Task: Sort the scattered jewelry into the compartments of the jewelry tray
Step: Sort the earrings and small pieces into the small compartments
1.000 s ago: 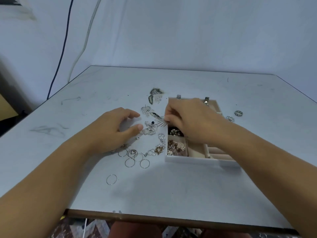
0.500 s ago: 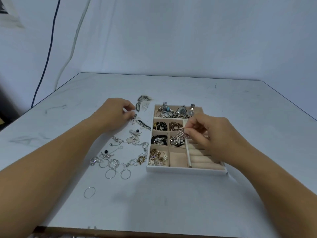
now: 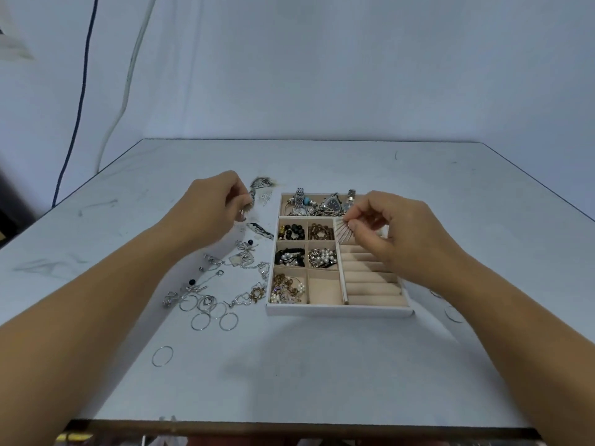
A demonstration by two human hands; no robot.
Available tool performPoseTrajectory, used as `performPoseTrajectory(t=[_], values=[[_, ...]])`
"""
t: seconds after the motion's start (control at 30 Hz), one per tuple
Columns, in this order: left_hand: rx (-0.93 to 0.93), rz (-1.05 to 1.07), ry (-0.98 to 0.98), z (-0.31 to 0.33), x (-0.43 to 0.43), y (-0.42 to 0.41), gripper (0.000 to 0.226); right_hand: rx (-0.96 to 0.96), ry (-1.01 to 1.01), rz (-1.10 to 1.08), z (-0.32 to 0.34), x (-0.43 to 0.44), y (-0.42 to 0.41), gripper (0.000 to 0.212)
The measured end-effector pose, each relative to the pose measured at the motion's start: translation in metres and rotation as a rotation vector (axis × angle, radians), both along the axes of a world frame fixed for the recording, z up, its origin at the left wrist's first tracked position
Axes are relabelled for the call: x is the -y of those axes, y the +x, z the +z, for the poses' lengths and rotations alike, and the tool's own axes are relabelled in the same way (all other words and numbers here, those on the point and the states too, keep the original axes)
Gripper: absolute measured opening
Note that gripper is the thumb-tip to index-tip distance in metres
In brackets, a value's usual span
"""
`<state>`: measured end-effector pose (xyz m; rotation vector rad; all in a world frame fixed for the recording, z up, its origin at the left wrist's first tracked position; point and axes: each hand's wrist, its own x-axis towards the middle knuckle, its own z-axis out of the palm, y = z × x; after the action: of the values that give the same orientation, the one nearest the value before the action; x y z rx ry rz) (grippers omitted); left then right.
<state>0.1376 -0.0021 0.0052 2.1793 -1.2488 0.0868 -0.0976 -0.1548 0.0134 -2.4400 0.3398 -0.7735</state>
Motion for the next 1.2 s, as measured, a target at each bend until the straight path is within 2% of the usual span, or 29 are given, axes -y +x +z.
performPoseTrajectory(t=[0.13,0.33,0.6,0.8,0.93,1.03,1.2], values=[[-0.015,-0.120,-0.040,0.017,-0.013,-0.041,0.004,-0.045,-0.031,0.040,0.011,0.000,-0.006,0.009],[-0.225,-0.301,-0.032,0.014,-0.021,-0.078,0.004,0.016,-0.012,0.027,-0.013,-0.003,-0.022,0.015],[-0.420,-0.409,-0.018,0.008,-0.017,-0.091,0.022,0.066,0.050,0.000,-0.019,-0.010,-0.031,0.015],[-0.268,-0.399,0.065,0.003,-0.011,-0.103,0.013,0.059,0.070,-0.006,-0.016,-0.009,-0.035,0.014],[-0.189,-0.383,0.049,-0.002,-0.008,-0.100,0.017,0.053,0.066,-0.005,-0.015,-0.009,-0.035,0.013],[-0.020,-0.397,0.046,-0.009,-0.005,-0.096,0.012,0.043,0.070,-0.002,-0.016,-0.009,-0.035,0.013],[0.125,-0.404,0.068,-0.009,-0.012,-0.087,0.034,0.025,0.098,0.029,-0.018,-0.011,-0.035,0.014]])
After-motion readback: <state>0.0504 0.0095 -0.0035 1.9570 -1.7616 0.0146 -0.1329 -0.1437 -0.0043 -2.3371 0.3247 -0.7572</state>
